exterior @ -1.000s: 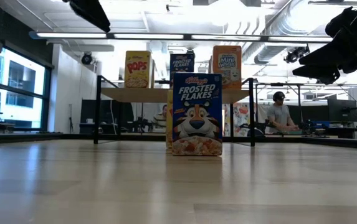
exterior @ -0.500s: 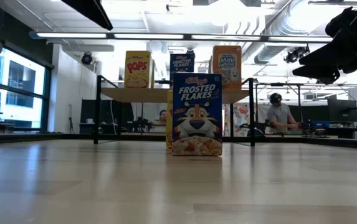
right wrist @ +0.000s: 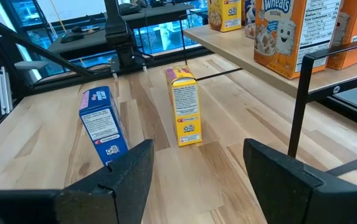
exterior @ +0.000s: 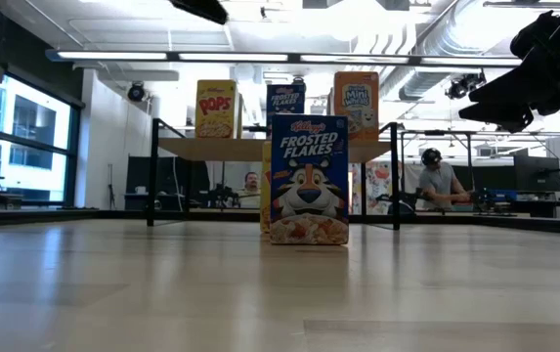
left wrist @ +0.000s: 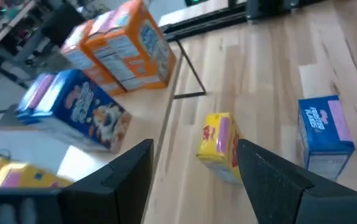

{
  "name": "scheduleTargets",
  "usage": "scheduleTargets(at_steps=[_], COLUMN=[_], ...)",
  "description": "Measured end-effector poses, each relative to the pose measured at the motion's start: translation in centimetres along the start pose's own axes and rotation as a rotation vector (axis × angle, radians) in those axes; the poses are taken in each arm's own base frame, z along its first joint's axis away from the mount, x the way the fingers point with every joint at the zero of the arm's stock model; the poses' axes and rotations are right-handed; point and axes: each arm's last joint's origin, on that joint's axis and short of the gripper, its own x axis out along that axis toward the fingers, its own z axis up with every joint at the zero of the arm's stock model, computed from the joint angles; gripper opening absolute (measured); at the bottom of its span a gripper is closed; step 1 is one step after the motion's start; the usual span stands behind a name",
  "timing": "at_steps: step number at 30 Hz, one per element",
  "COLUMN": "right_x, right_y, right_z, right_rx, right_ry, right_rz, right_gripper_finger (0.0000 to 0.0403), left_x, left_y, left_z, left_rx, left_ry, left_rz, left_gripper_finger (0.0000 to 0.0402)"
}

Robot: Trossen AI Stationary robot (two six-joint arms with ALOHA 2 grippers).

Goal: Stack cereal on shelf
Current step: Put the yellow cereal box on the shelf aligned with the other yellow cereal boxes

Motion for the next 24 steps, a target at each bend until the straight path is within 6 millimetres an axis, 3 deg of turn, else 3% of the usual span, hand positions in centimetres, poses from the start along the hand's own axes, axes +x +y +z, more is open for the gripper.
scheduleTargets(at_steps=[8,24], right_x=[0.0,0.0], right_y=[0.0,0.0], right_z=[0.0,-0.1], right_rx=[-0.002,-0.003], right_ry=[0.005,0.009], right_rz=[-0.001,-0.002], right_gripper_finger=[0.0240,0.0240], left_x=[3.1,7.6], left_y=[0.3,-1.4], left_z=[-0.2,0.0], left_rx=[0.080,0.158], left_ry=[0.024,-0.003], left_rz=[-0.083,-0.125], left_gripper_finger=[0.0221,0.0221])
